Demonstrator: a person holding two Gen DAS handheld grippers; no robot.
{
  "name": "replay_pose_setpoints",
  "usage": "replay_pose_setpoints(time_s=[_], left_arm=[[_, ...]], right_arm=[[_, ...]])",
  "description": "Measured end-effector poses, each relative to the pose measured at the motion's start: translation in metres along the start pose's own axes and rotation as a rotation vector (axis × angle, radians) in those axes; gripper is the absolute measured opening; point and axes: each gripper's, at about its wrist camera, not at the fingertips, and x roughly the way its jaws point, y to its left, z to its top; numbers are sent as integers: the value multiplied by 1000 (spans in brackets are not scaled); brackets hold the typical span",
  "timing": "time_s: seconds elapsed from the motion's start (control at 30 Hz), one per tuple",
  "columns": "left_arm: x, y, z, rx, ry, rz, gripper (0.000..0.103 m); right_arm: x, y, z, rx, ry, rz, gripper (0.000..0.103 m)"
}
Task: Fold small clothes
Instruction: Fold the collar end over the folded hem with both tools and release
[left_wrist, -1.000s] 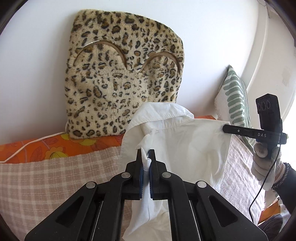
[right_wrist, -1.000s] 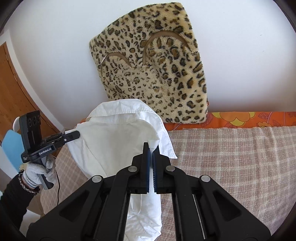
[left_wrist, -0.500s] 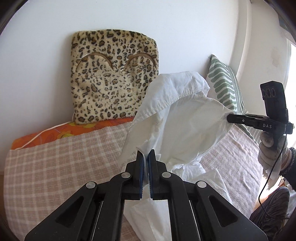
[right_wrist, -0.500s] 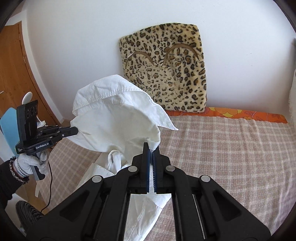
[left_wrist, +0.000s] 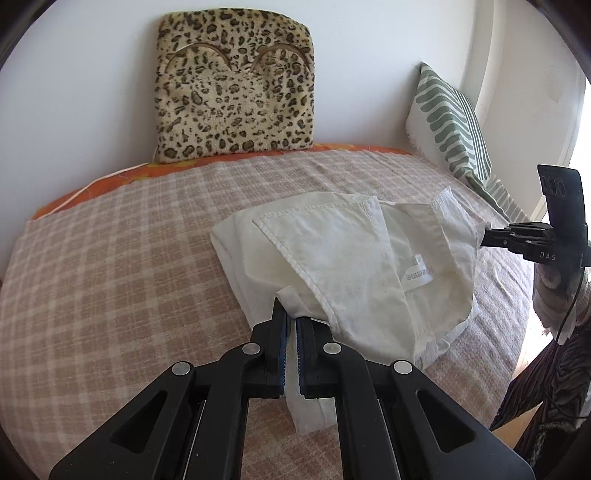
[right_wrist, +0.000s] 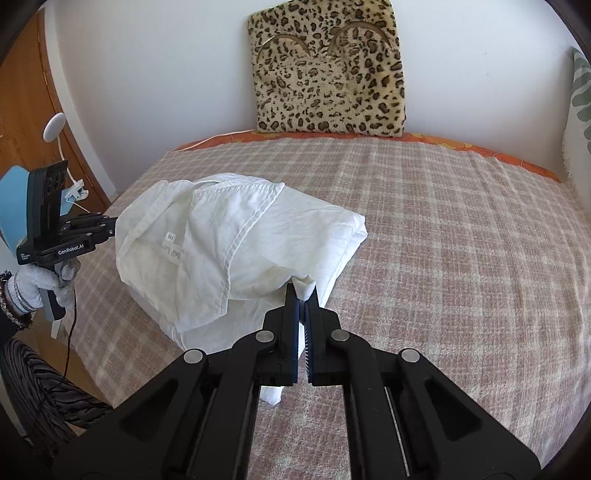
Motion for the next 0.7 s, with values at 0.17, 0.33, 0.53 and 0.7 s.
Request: replay_pose_setpoints(time_s=[0.17, 0.33, 0.53, 0.7], left_arm=[[1, -10, -21, 42, 32, 31, 3], [-11, -13, -32, 70, 51, 45, 3], [-35, -6, -33, 8, 32, 32, 4], [-45, -6, -1, 10, -23, 15, 7]], right_arm=[[3, 2, -15, -17, 20, -33, 3], [-4, 5, -15, -69, 25, -76, 3], [-9, 3, -10, -90, 79, -56, 3], [-36, 10, -4, -123, 46, -26, 4]])
